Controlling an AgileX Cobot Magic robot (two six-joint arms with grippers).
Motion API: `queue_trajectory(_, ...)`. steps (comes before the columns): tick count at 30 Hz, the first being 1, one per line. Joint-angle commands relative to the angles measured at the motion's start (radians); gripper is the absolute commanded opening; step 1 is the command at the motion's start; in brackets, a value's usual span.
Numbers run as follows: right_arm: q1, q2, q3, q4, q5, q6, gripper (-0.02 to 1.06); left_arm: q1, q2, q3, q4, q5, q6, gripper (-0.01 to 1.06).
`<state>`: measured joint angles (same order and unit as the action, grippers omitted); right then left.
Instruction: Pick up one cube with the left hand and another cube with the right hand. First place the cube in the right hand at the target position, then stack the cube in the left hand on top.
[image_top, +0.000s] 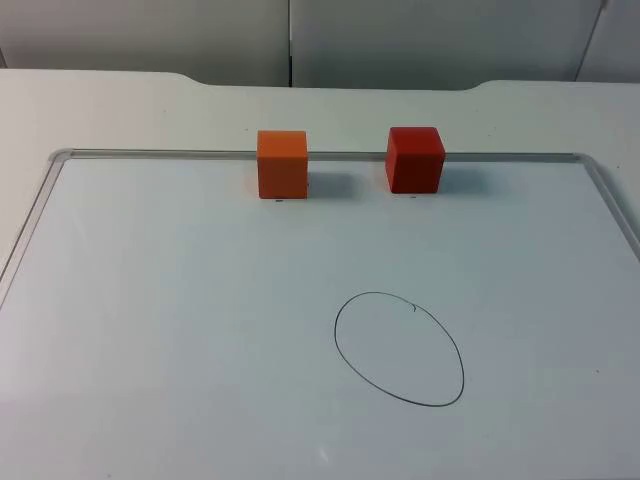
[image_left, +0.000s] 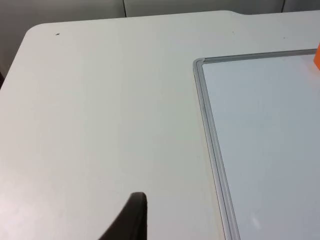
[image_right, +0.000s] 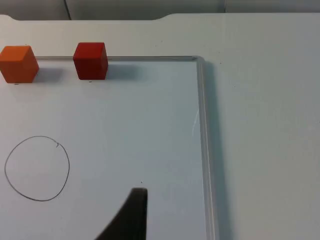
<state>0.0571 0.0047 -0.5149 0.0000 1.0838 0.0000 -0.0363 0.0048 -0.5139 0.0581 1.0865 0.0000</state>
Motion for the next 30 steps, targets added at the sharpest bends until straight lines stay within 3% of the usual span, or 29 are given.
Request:
queue_trajectory(1, 0.002, -0.005, 0.006, 0.006, -0.006, 0.0, 1.05, 0.001, -0.005, 0.002, -0.003, -0.009, 0.0, 1.05)
queue_trajectory(6, 0.002, 0.003, -0.031, 0.0, -0.029, -0.012, 1.05, 0.001, -0.005, 0.002, -0.003, -0.009, 0.0, 1.05)
queue_trajectory(11, 0.002, 0.119, -0.086, 0.0, -0.13, -0.063, 1.05, 0.001, -0.005, 0.002, -0.003, -0.009, 0.0, 1.05)
queue_trajectory(14, 0.002, 0.276, -0.158, 0.006, -0.212, -0.139, 1.05, 0.001, -0.005, 0.002, -0.003, -0.009, 0.0, 1.05)
queue_trajectory(21, 0.002, 0.56, -0.328, 0.042, -0.259, -0.139, 1.05, 0.001, -0.005, 0.002, -0.003, -0.009, 0.0, 1.05)
queue_trajectory(26, 0.002, 0.804, -0.514, 0.154, -0.261, -0.242, 1.04, 0.001, -0.005, 0.002, -0.003, -0.009, 0.0, 1.05)
queue_trajectory(30, 0.013, 1.096, -0.748, 0.332, -0.227, -0.385, 1.03, 0.001, -0.005, 0.002, -0.003, -0.009, 0.0, 1.05)
